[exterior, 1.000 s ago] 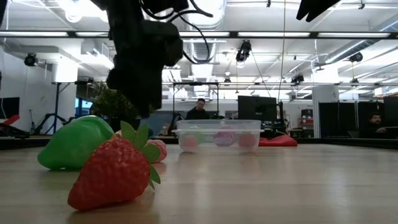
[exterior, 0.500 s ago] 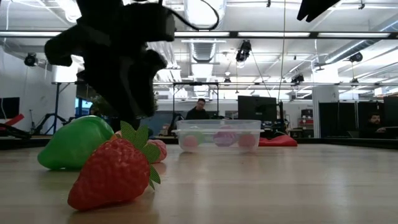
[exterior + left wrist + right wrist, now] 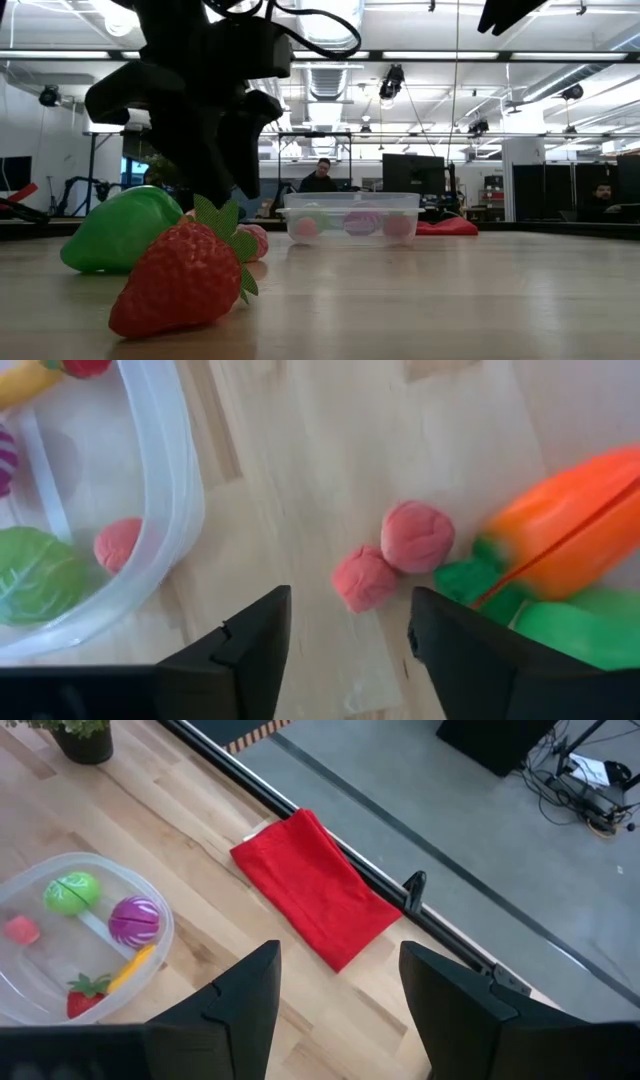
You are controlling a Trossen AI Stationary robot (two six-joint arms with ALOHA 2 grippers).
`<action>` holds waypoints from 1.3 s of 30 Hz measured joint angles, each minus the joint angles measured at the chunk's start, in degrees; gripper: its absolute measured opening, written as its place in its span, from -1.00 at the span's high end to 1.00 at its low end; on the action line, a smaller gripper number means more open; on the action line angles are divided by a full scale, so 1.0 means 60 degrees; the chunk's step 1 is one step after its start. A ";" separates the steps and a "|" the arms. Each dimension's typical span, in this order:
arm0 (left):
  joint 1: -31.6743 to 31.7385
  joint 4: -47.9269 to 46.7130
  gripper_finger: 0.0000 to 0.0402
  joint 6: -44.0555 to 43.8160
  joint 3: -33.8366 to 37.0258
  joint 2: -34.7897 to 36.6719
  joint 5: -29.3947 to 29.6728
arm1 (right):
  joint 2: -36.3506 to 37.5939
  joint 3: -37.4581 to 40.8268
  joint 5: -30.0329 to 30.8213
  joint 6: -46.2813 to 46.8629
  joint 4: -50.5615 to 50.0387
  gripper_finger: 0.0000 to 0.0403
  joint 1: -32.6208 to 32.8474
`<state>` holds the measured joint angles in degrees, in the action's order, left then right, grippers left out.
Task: Pick and placing Produce into tupperware
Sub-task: Put the top pink peach into the transparent container
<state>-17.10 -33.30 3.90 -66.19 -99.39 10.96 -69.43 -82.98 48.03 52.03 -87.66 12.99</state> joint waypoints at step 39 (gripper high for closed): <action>0.0217 0.1401 0.25 0.0000 0.0699 -0.0599 -0.0524 | 0.0000 0.0033 -0.0077 0.0224 0.0007 0.01 0.0000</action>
<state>-15.80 -24.89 3.90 -62.00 -102.99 7.82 -69.43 -82.78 47.57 53.37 -87.61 12.99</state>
